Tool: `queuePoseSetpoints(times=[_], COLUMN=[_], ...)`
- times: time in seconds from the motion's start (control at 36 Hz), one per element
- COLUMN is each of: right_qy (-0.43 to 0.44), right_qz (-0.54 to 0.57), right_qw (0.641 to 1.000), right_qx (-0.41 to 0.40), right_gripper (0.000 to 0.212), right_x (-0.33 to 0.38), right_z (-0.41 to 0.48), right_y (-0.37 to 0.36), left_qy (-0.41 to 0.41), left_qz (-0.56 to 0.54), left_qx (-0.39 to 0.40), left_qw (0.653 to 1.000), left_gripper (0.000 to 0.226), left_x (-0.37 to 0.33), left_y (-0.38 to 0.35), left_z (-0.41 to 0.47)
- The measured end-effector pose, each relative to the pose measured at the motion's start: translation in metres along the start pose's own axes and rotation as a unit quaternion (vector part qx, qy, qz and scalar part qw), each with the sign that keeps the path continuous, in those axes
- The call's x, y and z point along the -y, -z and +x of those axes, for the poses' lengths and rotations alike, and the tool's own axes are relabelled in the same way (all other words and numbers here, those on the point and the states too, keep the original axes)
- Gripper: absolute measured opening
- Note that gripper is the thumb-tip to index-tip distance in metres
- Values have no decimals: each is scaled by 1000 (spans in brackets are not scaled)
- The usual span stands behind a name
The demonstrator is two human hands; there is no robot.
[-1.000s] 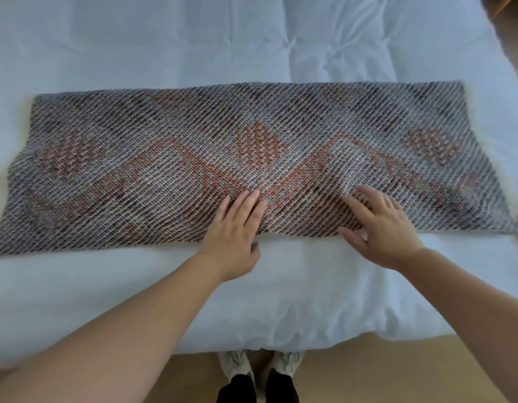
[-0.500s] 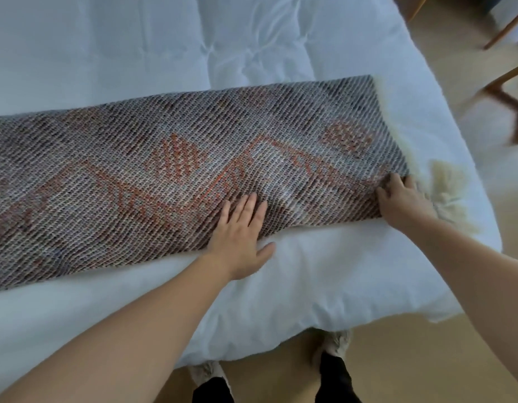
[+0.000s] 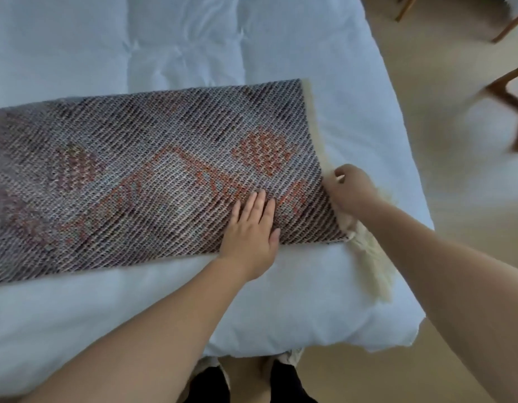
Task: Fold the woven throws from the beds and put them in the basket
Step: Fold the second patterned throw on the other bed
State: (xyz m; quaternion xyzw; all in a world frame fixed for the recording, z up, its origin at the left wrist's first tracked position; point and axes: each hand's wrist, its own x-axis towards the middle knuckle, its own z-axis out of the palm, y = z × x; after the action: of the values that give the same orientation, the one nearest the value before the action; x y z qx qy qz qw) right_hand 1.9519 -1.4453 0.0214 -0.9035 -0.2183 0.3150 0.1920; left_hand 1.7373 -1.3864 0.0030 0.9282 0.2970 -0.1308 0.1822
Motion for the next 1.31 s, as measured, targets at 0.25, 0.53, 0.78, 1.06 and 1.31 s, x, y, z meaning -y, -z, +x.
queuePoseSetpoints(times=[0.25, 0.53, 0.78, 1.06, 1.31], right_qy=[16, 21, 48, 99, 203], right_qz=[10, 51, 137, 91, 47], right_qw=[1000, 998, 987, 988, 977], right_qx=[23, 39, 63, 71, 41], right_gripper=[56, 68, 66, 12, 26], right_x=[27, 70, 102, 115, 133], right_z=[37, 99, 172, 182, 156], right_y=[13, 26, 26, 45, 121], left_qy=[-20, 77, 240, 341, 342], left_qz=[-54, -103, -112, -158, -288], left_qx=[-30, -69, 33, 47, -16], left_qw=[998, 989, 964, 925, 894], left_gripper=[69, 74, 72, 46, 25], left_x=[-35, -73, -127, -148, -184], left_y=[-10, -6, 12, 45, 109], left_z=[34, 61, 113, 101, 75])
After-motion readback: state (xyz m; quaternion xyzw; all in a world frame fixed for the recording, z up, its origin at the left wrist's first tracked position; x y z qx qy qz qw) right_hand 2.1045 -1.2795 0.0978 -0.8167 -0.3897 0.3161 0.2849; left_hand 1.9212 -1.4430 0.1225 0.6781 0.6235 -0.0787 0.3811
